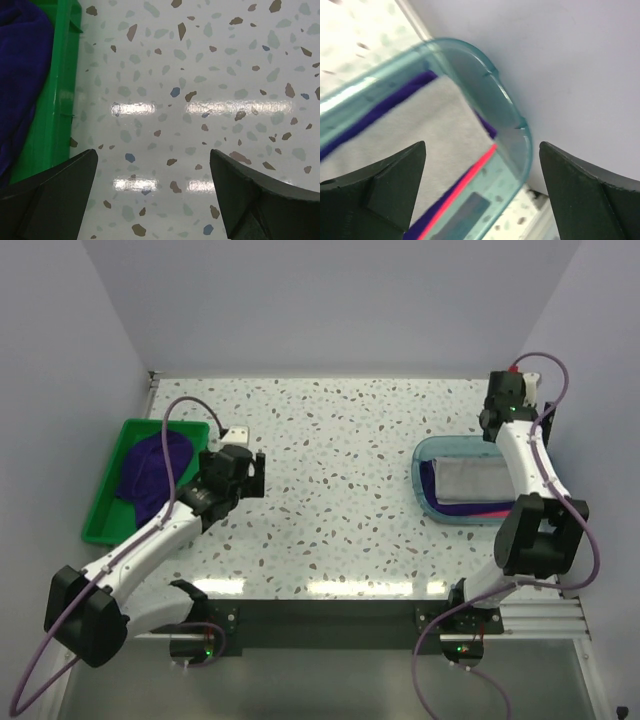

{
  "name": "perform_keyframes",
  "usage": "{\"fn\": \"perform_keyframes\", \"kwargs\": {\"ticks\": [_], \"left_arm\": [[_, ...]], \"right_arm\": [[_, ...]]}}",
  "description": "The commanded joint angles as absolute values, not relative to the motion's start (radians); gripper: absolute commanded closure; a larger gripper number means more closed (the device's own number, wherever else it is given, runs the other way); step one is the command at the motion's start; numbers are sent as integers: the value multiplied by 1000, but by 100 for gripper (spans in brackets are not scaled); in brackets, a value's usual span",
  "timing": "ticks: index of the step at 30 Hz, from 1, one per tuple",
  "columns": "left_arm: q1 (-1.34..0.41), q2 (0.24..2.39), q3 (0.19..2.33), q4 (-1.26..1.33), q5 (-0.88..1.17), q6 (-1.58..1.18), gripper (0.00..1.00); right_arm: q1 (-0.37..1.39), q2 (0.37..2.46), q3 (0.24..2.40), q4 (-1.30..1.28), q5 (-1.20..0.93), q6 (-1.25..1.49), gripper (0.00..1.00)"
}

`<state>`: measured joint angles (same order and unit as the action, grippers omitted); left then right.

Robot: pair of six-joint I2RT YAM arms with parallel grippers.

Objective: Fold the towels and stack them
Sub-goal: Neatly place the folded towel into the bin, then grab crumpled towel

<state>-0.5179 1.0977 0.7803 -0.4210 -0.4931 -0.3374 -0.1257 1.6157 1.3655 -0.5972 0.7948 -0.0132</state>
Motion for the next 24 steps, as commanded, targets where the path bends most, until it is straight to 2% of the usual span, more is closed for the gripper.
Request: {"fn": "perform_keyframes", "kwargs": {"ticks": [1, 7, 16, 21, 24], "left_arm": [[-508, 1158, 923, -457, -480, -383, 0], [-407, 1288, 1096, -540, -437, -440, 0], [38, 1509, 1213, -589, -425, -498, 0], [188, 1583, 1195, -523, -428, -554, 0], [267, 1647, 1183, -483, -407, -578, 0]], "right_arm": [[-127, 1507, 1466, -761, 588, 210, 1], [-117, 1290, 1376, -721, 153, 287, 1], [98, 1146, 1200, -718, 3, 216, 1], [187, 1112, 1155, -677, -121, 195, 1], [224, 1112, 1161, -696, -109, 169, 1]]}}
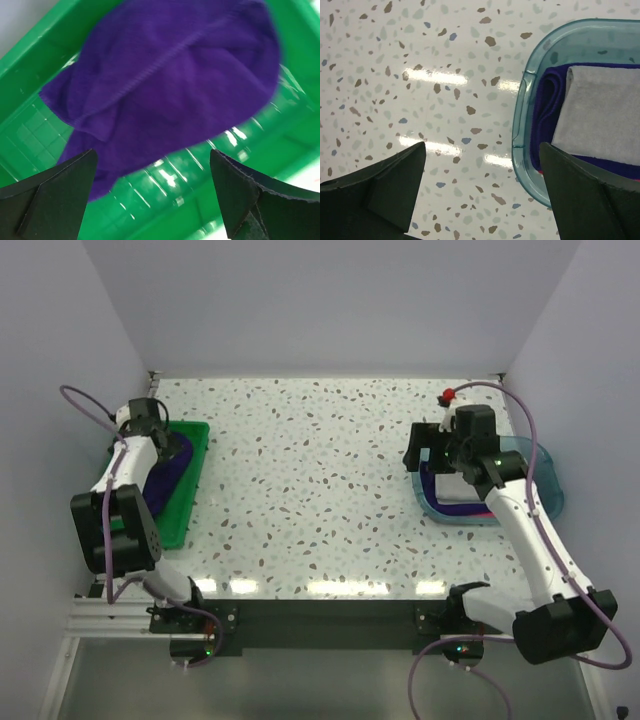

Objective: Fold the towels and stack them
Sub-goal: Grab crumpled towel, then move the towel to the center of the board

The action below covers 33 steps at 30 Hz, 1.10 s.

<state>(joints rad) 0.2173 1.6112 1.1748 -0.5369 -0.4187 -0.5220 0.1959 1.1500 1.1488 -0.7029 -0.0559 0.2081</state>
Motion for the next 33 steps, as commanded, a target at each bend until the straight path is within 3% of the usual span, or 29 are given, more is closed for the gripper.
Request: {"fn": "perform_keyframes", "kwargs": {"ticks": [1, 9, 12, 15, 16, 24, 33], "left_arm": [[281, 1678, 1178, -456, -407, -583, 0], [331, 1838, 1193, -400, -408, -606, 6], [337, 1907, 1198, -390, -374, -601, 22], [336, 1937, 1204, -390, -342, -604, 72], [337, 1936, 1206, -391, -334, -604, 99], [270, 1767, 1359, -488, -313, -562, 100], [-102, 1619, 1713, -695, -324, -544, 100]], "right_arm": [[232, 1111, 1160, -695, -107, 166, 1], [247, 1106, 1138, -667, -146, 164, 1], [247, 1112, 1137, -666, -143, 161, 1], [247, 1111, 1141, -669, -132, 158, 1], [247, 1111, 1146, -672, -126, 156, 1], [247, 1111, 1173, -683, -132, 146, 1], [247, 1131, 1223, -684, -161, 133, 1]]}}
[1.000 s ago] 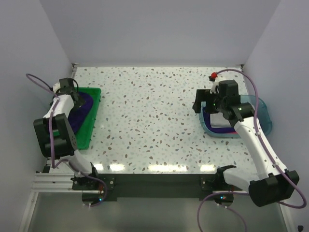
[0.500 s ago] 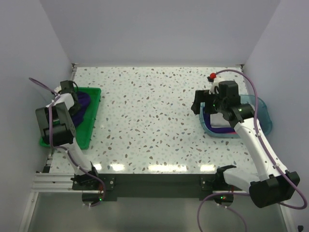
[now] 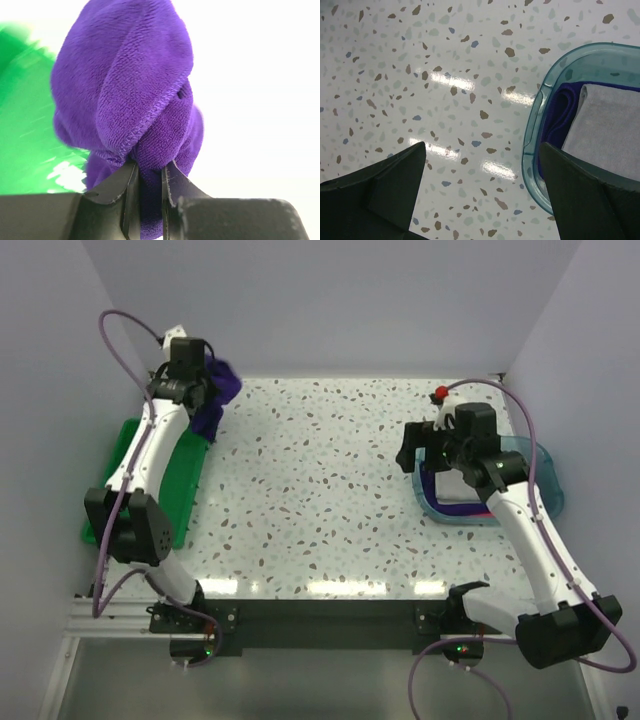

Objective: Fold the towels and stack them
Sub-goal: Move the towel to the center of the board, then flatten out the crumpled towel

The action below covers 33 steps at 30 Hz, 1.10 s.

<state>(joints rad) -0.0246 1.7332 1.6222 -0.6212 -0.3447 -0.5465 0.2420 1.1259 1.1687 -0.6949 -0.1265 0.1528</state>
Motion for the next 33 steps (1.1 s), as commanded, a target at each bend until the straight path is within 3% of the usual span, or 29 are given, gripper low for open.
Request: {"fn": "perform_keyframes", "kwargs": {"ticks": [1, 5, 9, 12, 13, 15, 16, 19, 23, 29, 33], "left_arm": [[-156, 1588, 1715, -695, -312, -558, 100], [-274, 1507, 1662, -690, -212, -624, 100], [-399, 1399, 1421, -602, -120, -731, 100], [-478, 1327, 1249, -526, -29, -796, 75], [-504, 1304, 1215, -519, -17, -805, 57], [-514, 1290, 1137, -523, -17, -805, 41], [-512, 1278, 1120, -534, -28, -799, 25], [-512, 1281, 1097, -580, -126, -738, 12], [-511, 1311, 1092, -580, -137, -645, 16], [-514, 1428, 1049, -517, -5, -529, 23], [-514, 1492, 1051, -482, -32, -479, 27]], "right_arm": [[247, 1132, 1226, -683, -166, 132, 1], [249, 1146, 1232, -681, -190, 123, 1], [256, 1154, 1230, -678, -209, 117, 1], [267, 1167, 1230, -678, -218, 107, 1], [271, 1178, 1230, -678, -224, 104, 1], [285, 1195, 1230, -678, -236, 98, 1], [304, 1206, 1229, -680, -242, 97, 2], [353, 1265, 1241, -703, -238, 101, 2], [425, 1350, 1233, -680, -241, 158, 6], [529, 1503, 1204, -563, -222, 268, 19], [551, 1589, 1198, -480, -235, 317, 29]]}}
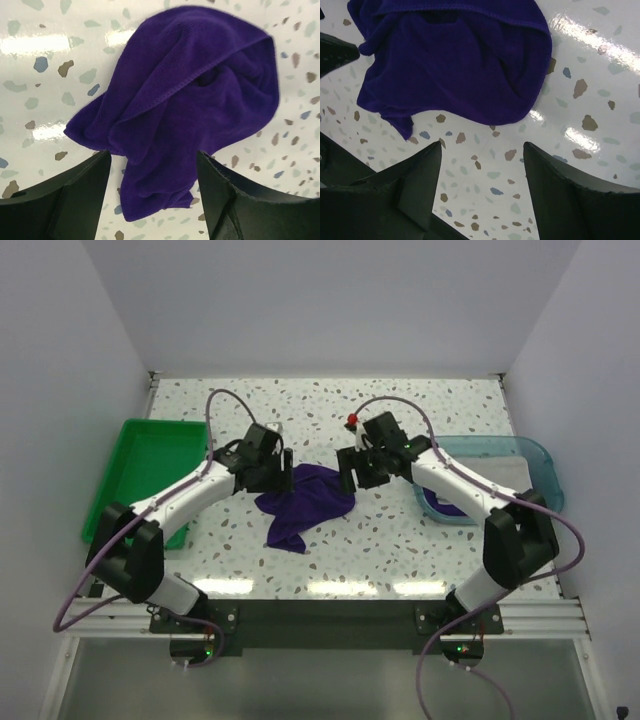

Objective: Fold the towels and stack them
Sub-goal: Flatten out the crumpled towel

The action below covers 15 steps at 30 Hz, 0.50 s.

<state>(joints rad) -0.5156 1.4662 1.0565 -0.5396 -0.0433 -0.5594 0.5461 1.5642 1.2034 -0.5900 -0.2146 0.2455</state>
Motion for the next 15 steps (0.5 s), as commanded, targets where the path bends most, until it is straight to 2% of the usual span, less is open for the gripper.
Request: {"fn": "perform_keyframes", "kwargs": {"ticks": [1, 3, 9, 15], "left_arm": [[-512, 1496, 1048, -474, -44, -465, 31], [-514, 1515, 1042, -445, -55, -448, 33], [-511, 1607, 1043, -394, -25, -440, 37], [-511, 1673, 1032, -394, -26, -416, 42]], "right_arm": [[551, 1607, 1195, -463, -236, 331, 31], [552, 1632, 1200, -425, -244, 334, 34], [575, 1744, 1229, -410, -229, 339, 36], [614, 1822, 1233, -384, -196, 356, 32]]}}
